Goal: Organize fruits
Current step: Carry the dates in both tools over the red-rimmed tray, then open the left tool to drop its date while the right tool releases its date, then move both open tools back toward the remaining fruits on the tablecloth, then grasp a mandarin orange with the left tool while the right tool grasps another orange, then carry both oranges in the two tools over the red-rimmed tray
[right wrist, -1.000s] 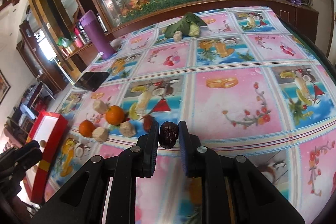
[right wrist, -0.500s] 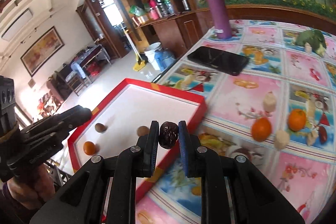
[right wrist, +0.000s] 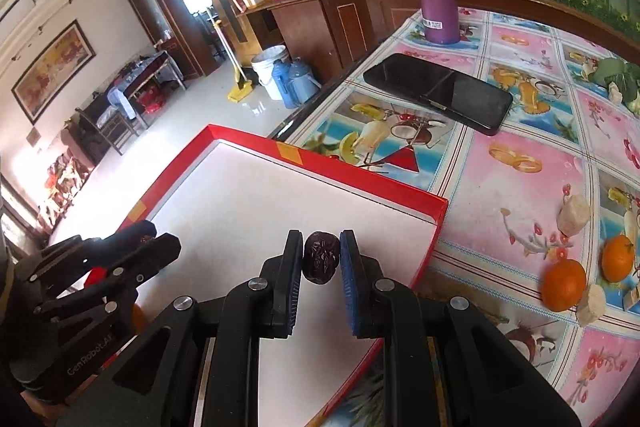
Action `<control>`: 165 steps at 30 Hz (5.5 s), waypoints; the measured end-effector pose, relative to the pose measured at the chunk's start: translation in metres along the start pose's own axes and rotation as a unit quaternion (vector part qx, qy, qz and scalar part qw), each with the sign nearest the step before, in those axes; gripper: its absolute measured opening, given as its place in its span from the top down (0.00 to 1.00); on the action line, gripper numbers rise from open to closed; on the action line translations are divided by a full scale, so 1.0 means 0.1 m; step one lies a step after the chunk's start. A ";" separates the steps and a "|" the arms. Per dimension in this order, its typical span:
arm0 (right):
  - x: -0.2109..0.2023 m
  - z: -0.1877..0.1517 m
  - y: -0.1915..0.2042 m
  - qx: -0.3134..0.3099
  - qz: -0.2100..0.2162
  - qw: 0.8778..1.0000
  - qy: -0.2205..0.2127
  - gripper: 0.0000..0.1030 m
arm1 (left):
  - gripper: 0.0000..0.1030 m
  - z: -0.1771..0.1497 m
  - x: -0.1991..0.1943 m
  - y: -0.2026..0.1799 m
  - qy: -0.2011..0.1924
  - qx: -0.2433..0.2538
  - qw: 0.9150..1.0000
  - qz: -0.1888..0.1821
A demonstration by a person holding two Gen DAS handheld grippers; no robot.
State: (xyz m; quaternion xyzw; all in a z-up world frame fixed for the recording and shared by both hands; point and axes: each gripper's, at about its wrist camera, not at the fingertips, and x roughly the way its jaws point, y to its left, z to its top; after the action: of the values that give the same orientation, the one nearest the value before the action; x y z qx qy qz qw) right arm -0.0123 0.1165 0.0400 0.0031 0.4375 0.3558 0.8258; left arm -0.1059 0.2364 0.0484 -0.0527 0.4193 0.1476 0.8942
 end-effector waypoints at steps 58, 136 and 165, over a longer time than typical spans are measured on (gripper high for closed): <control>-0.87 -0.15 -2.18 0.148 -0.018 0.989 0.013 0.70 | 0.21 0.05 0.05 -2.08 0.024 0.149 0.987 -0.050; -1.19 -0.11 -1.12 0.092 0.083 0.983 -0.138 0.69 | 0.67 -0.31 -0.60 -0.13 -0.070 -0.009 0.997 0.010; -0.09 -0.51 0.57 -0.072 0.104 0.992 0.010 0.69 | 0.67 -0.63 -0.33 0.73 -0.028 -0.066 0.996 0.058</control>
State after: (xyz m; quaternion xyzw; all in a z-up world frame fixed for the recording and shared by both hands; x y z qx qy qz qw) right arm -0.0864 0.1384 0.0328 -0.0144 0.4163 0.4701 0.7781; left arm -0.1943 0.2846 0.0354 -0.0826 0.3861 0.2282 0.8900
